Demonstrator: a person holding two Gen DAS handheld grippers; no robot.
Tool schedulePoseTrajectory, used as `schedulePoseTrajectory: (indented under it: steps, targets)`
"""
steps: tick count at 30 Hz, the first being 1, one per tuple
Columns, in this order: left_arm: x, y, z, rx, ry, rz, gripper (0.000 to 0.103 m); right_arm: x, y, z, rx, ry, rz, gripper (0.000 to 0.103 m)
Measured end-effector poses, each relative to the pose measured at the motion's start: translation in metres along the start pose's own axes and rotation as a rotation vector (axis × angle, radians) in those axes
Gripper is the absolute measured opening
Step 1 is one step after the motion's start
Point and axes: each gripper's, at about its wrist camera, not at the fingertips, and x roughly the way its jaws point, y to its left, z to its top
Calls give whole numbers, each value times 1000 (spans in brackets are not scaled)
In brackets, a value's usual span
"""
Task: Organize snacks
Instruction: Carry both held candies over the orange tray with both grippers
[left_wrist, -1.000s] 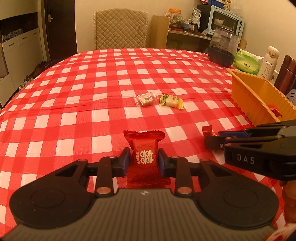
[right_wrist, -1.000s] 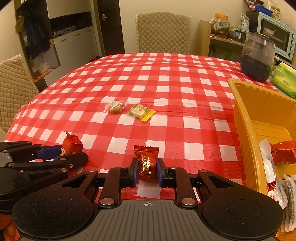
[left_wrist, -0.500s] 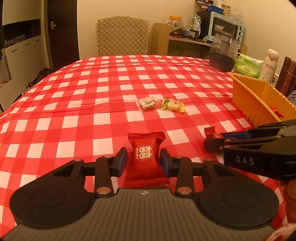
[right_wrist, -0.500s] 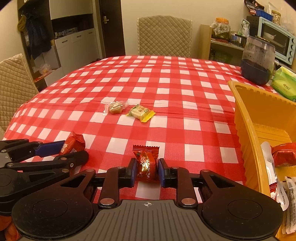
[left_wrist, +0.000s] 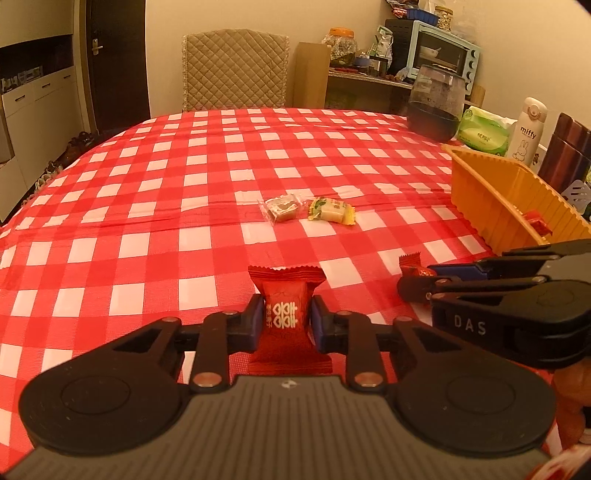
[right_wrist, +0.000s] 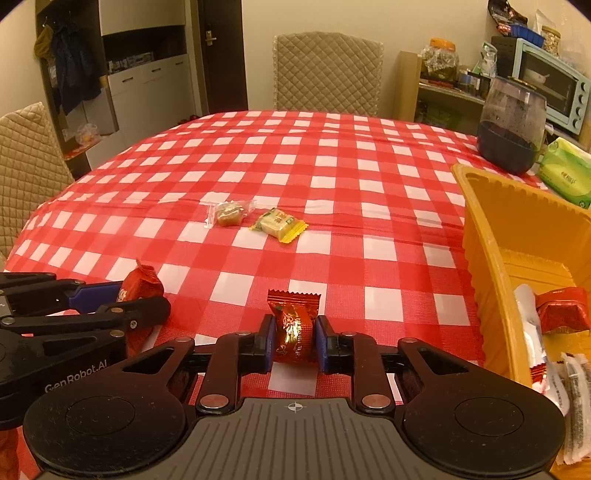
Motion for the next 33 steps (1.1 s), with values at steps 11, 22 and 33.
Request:
schedulePoseTrajectory:
  steps: [11, 22, 33]
  targets:
    - [-42, -10, -17, -60, 24, 7, 21, -55, -3, -11, 46, -25, -11, 23]
    - [-91, -33, -29, -67, 13, 0, 21, -113, -4, -37, 80, -29, -41, 23]
    - [-127, -57, -19, -61, -13, -14, 21, -158, -12, -44, 121, -57, -77, 23]
